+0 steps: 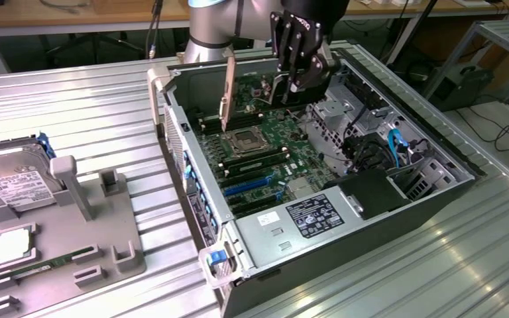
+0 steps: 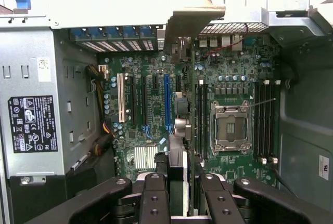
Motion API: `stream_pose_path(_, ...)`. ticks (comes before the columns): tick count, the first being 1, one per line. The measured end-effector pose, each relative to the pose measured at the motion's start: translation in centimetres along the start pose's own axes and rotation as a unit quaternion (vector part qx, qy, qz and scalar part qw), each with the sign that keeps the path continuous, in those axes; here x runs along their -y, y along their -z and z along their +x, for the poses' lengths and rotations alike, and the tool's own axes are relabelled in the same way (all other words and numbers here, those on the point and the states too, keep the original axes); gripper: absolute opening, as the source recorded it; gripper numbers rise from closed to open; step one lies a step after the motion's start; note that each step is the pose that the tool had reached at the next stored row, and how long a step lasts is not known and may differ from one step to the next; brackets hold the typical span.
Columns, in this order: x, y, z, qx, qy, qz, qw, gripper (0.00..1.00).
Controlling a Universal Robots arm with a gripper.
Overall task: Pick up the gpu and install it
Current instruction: 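Insert the gpu into the slot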
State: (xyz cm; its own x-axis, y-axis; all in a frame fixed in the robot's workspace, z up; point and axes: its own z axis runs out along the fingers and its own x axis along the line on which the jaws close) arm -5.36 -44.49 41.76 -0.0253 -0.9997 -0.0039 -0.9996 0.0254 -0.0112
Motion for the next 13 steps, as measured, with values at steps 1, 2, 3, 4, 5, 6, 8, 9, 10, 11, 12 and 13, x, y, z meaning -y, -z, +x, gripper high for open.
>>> stream_pose_path(1,0.0,-0.03,0.0,0.0,0.0,0.0,1.0,0.28)
stream_pose_path(2,0.0,-0.04,0.0,0.0,0.0,0.0,1.0,0.28)
stream_pose_path(3,0.0,-0.06,0.0,0.0,0.0,0.0,1.0,0.28)
stream_pose_path(4,0.0,-0.08,0.0,0.0,0.0,0.0,1.0,0.28)
stream_pose_path(5,0.0,-0.1,0.0,0.0,0.0,0.0,1.0,0.28)
stream_pose_path(6,0.0,-0.11,0.0,0.0,0.0,0.0,1.0,0.28)
stream_pose_path(8,0.0,-0.16,0.0,0.0001,0.0,0.0,1.0,0.28)
stream_pose_path(9,0.0,-0.18,0.0,0.0001,0.0,0.0,1.0,0.28)
stream_pose_path(10,0.0,-0.18,0.0,-0.0001,0.0,0.0,1.0,0.28)
stream_pose_path(11,0.0,-0.2,0.0,0.0,0.0,0.0,1.0,0.28)
stream_pose_path(12,0.0,-0.22,0.0,0.0,0.0,0.0,1.0,0.28)
stream_pose_path(13,0.0,-0.27,0.0,0.0001,0.0,0.0,1.0,0.28)
